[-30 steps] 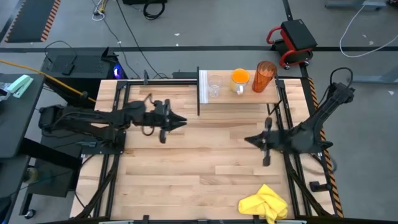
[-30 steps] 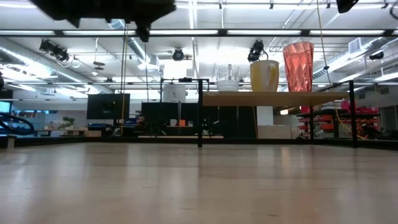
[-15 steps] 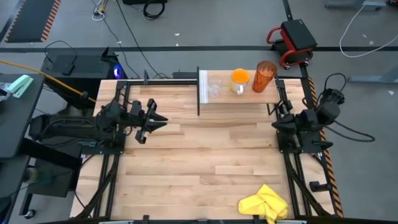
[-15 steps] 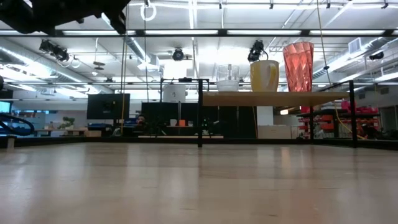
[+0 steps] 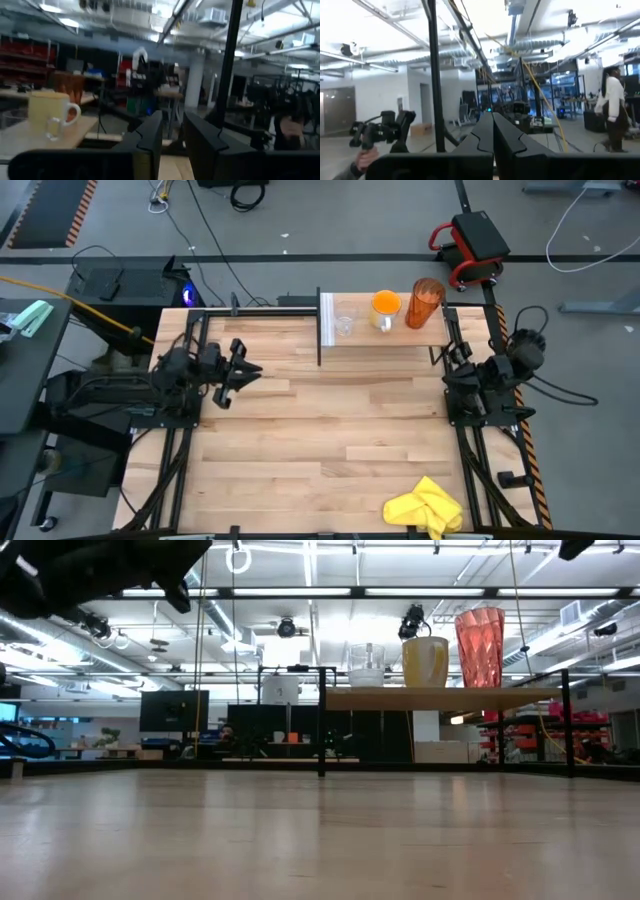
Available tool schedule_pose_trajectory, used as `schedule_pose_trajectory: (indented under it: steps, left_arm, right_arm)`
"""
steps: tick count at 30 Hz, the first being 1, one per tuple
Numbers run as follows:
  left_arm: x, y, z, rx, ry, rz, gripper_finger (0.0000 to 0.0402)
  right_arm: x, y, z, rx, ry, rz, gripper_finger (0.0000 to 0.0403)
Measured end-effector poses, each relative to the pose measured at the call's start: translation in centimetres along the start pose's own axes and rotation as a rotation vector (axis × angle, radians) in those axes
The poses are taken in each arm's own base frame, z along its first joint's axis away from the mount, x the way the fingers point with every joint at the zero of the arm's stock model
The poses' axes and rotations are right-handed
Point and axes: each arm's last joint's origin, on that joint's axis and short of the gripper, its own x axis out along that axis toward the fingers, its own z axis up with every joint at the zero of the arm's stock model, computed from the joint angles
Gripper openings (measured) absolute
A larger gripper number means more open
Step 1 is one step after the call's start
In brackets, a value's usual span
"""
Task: Stack small to large cups/mugs on shelf
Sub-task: Return to Home Position
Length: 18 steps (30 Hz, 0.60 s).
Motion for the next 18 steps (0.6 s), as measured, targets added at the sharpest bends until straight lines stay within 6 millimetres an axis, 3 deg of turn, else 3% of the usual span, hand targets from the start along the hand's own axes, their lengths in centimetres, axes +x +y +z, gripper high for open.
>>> schedule_pose_trajectory:
  steps: [8, 18]
  left_arm:
    - [-1.7, 0.9, -1.8, -0.03, -0.014, 0.054, 0.009]
    - [-2.3, 0.6, -2.6, -0.04, -0.004, 0.035, 0.0081]
  right_arm:
    - [-0.2, 0.4, -2.7, -0.027, -0.032, -0.003, 0.0003]
    - [-0.6, 0.9, -5.8, -0.006, -0.058, 0.03, 0.0003]
